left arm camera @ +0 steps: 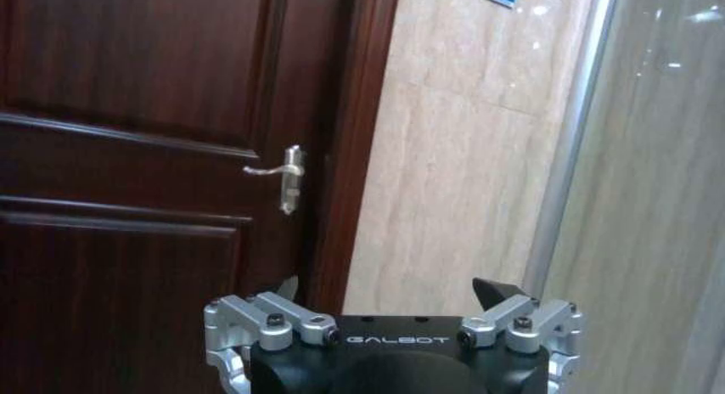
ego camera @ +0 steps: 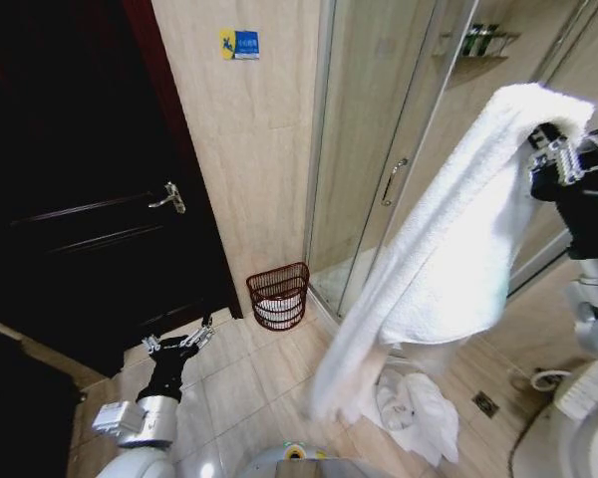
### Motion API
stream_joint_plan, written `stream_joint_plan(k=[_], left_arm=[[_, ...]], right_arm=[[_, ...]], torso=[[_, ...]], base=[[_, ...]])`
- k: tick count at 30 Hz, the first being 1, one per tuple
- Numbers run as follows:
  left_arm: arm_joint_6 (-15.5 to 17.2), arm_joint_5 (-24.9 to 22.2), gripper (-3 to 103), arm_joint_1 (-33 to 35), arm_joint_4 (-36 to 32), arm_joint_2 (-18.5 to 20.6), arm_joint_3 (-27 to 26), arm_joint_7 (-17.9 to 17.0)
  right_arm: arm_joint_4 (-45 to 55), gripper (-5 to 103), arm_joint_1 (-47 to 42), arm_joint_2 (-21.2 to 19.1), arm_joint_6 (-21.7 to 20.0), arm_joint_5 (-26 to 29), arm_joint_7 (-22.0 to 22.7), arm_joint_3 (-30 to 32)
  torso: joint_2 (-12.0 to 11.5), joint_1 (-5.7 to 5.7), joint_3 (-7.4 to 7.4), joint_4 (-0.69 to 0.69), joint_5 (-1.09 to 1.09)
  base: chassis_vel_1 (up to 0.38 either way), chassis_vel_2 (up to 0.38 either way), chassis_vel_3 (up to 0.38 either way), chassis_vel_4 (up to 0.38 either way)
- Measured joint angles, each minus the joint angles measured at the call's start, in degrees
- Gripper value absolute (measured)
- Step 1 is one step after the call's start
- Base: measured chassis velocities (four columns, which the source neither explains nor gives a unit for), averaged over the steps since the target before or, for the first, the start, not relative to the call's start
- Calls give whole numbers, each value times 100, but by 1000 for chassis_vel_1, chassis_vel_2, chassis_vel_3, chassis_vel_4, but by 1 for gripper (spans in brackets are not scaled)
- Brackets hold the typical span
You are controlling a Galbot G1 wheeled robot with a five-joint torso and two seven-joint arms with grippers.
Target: Discard the used towel into the hamper.
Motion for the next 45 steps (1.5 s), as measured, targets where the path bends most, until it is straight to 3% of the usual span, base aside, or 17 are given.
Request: stream_joint_plan(k=[17,22,27,35,45], left_arm=[[0,0,100,0,0,0,0,0],[0,0,100,0,0,0,-1,0],[0,0,100,0,0,0,0,0],[0,0,100,0,0,0,-1,0],[0,0,100,0,0,0,-1,0]], right_arm=[[37,5,46,-41,1,138,-79,12],[-132,5,134,-137,3,138,-120,28],[-265,5,218,-221,8,136,-150,-34],[-689,5,486,-502,23,180,-244,-169],[-508,5,322,-230,23,124,-243,-105]], torso=[[-1,0,0,1,-2],[-1,0,0,4,-1],[-1,0,0,-3,0],[-1,0,0,2,-3],[-1,0,0,0,-1]], base=[[82,81,76,81],[105,96,84,88],[0,0,0,0],[0,0,0,0],[0,0,0,0]])
